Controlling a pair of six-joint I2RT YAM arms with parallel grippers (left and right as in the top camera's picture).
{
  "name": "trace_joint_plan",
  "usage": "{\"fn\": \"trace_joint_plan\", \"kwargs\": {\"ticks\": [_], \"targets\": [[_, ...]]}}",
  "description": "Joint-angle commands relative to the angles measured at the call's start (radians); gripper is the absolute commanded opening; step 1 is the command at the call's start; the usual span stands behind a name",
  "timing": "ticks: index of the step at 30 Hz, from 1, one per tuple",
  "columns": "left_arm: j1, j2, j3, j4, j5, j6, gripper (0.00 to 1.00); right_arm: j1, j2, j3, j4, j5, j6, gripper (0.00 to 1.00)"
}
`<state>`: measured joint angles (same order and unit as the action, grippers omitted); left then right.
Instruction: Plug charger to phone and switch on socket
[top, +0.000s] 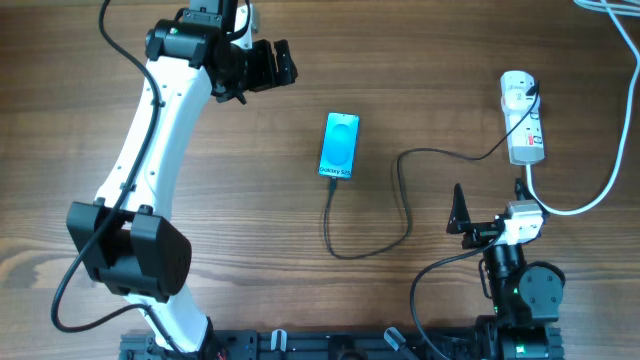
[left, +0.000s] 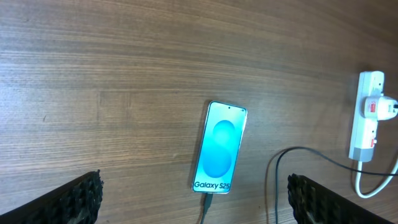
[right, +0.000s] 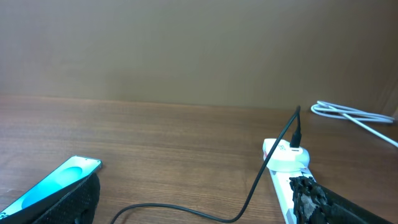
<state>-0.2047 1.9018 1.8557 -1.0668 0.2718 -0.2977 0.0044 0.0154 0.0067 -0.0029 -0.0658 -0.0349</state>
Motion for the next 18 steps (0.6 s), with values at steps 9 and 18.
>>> {"fn": "trace_joint_plan", "kwargs": {"ticks": [9,18], "targets": [[0.007,-0.379,-0.510,0.158,-0.114,0.005,1.00,0.004,-0.012,-0.002,0.003,0.016,0.011,1.00],[0.007,-0.984,-0.999,0.433,-0.102,0.039,1.00,0.004,-0.012,-0.002,0.003,0.016,0.011,1.00]]}}
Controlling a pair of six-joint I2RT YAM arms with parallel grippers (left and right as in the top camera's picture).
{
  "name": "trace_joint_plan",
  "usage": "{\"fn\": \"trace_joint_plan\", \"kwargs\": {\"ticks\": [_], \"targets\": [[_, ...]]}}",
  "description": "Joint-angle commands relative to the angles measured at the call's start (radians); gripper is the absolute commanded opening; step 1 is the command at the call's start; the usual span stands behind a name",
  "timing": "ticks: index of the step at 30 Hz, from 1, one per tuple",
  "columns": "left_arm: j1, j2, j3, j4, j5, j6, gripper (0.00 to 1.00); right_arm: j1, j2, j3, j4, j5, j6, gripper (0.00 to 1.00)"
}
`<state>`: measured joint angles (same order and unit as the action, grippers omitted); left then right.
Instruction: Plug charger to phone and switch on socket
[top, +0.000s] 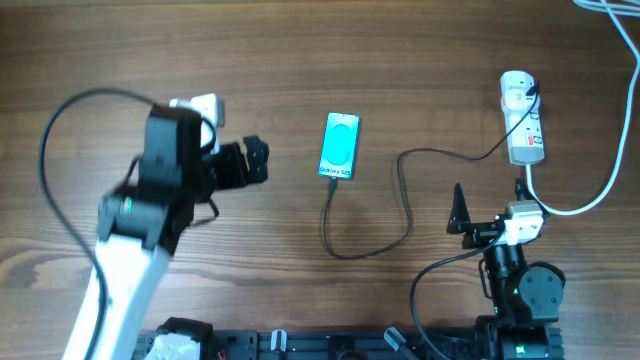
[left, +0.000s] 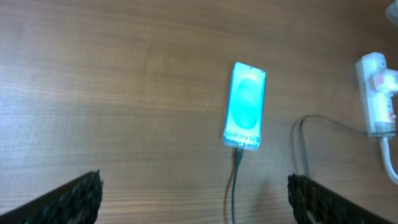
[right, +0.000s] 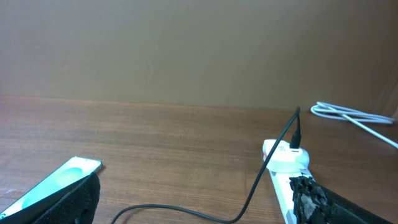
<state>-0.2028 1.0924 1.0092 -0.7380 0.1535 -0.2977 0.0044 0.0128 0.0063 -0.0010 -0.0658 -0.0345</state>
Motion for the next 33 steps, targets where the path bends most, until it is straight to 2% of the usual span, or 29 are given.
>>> {"fn": "trace_joint_plan", "kwargs": {"ticks": [1,3,7,9,14,18,22,33], "targets": [[0.005,-0.253,-0.210,0.160,0.061,0.100,1.00,0.004,-0.009,-0.001,0.002,0.016,0.011,1.00],[0.005,-0.428,-0.322,0.248,0.112,0.189,1.00,0.004,-0.009,-0.001,0.002,0.016,0.011,1.00],[0.079,-0.748,-0.468,0.234,0.142,0.190,1.00,0.004,-0.009,-0.001,0.002,0.016,0.011,1.00],[0.111,-0.830,-0.502,0.217,0.164,0.190,1.00,0.004,-0.009,-0.001,0.002,0.016,0.010,1.00],[0.132,-0.852,-0.541,0.212,0.172,0.189,1.00,0.004,-0.009,-0.001,0.002,0.016,0.011,1.00],[0.170,-0.941,-0.629,0.270,0.172,0.186,1.00,0.004,-0.009,-0.001,0.002,0.016,0.011,1.00],[0.182,-1.082,-0.740,0.385,0.179,0.185,1.00,0.004,-0.009,-0.001,0.002,0.016,0.011,1.00],[0.212,-1.089,-0.937,0.843,0.141,0.158,1.00,0.004,-0.009,-0.001,0.002,0.016,0.011,1.00]]}}
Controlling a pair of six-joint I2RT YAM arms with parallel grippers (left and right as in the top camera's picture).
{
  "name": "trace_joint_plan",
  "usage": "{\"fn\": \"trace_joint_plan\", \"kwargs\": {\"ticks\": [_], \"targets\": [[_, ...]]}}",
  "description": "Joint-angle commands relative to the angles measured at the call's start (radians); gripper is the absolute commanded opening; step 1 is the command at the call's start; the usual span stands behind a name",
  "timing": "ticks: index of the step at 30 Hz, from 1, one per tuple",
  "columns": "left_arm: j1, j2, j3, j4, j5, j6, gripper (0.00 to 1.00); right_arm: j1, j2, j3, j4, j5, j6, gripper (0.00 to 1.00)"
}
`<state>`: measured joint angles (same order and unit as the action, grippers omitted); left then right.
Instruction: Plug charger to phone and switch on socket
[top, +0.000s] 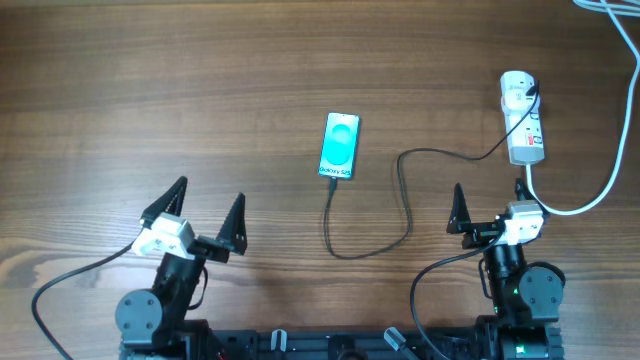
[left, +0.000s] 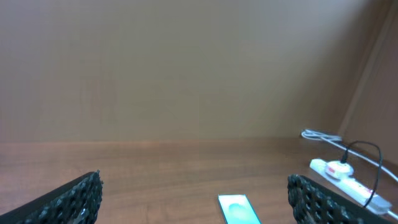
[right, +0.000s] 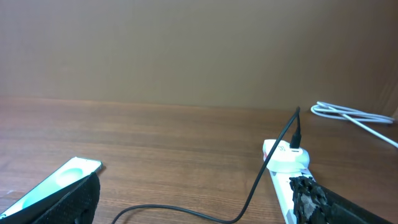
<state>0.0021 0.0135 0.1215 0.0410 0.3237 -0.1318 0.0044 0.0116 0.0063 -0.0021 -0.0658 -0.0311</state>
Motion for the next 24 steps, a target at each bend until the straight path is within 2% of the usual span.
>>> {"fn": "trace_joint_plan", "kwargs": {"ticks": [1,4,7,10,14,16,24], "targets": [[0.007,-0.011,-0.064,0.088,-0.063,-0.025,1.00,0.004,-0.008,-0.001,0.003,0.016,0.007,1.00],[0.008,-0.011,-0.116,0.173,-0.135,-0.039,1.00,0.004,-0.008,-0.001,0.003,0.016,0.007,1.00],[0.008,-0.011,-0.116,0.173,-0.159,0.020,1.00,0.004,-0.008,-0.001,0.003,0.016,0.008,1.00],[0.024,-0.011,-0.116,0.116,-0.159,0.077,1.00,0.004,-0.008,-0.001,0.003,0.016,0.007,1.00],[0.051,-0.011,-0.116,-0.054,-0.166,0.130,1.00,0.004,-0.008,-0.001,0.003,0.016,0.007,1.00],[0.048,-0.011,-0.116,-0.116,-0.245,0.107,1.00,0.004,-0.008,-0.001,0.003,0.016,0.007,1.00],[0.047,-0.011,-0.116,-0.120,-0.303,0.121,1.00,0.004,-0.008,-0.001,0.003,0.016,0.007,1.00]]}}
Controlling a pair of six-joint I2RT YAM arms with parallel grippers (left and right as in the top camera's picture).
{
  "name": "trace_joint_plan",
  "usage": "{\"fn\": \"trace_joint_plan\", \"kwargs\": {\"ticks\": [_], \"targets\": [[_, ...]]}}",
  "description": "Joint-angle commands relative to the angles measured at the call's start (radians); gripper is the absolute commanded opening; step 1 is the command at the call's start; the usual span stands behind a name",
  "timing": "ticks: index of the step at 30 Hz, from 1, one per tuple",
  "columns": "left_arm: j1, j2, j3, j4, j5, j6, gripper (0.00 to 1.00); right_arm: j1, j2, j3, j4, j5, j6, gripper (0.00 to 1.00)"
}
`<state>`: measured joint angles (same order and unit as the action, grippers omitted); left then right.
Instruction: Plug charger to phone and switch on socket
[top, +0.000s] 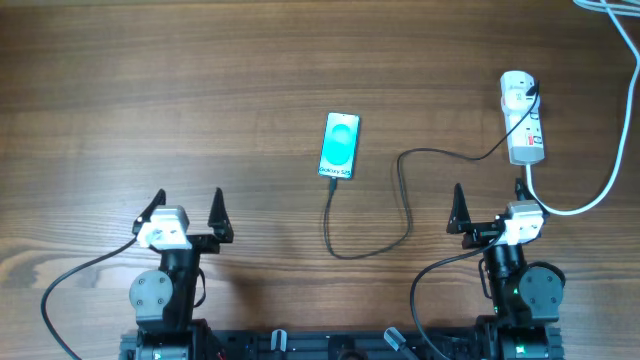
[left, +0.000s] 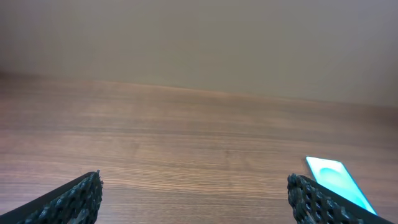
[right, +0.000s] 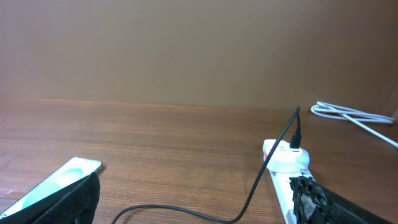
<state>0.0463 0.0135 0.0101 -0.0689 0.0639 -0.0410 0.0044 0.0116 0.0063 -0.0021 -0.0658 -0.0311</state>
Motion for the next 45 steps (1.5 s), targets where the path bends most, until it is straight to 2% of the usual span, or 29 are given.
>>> {"fn": "trace_joint_plan", "kwargs": {"ticks": [1,7,45], "targets": [[-0.005,-0.011,-0.005,-0.010,-0.043,0.040,1.00,0.004,-0.008,-0.001,0.003,0.016,0.007,1.00],[-0.029,-0.011,-0.005,-0.011,-0.031,0.087,1.00,0.004,-0.008,-0.001,0.003,0.016,0.007,1.00],[-0.029,-0.011,-0.005,-0.008,-0.031,0.086,1.00,0.004,-0.008,-0.001,0.003,0.016,0.007,1.00]]}}
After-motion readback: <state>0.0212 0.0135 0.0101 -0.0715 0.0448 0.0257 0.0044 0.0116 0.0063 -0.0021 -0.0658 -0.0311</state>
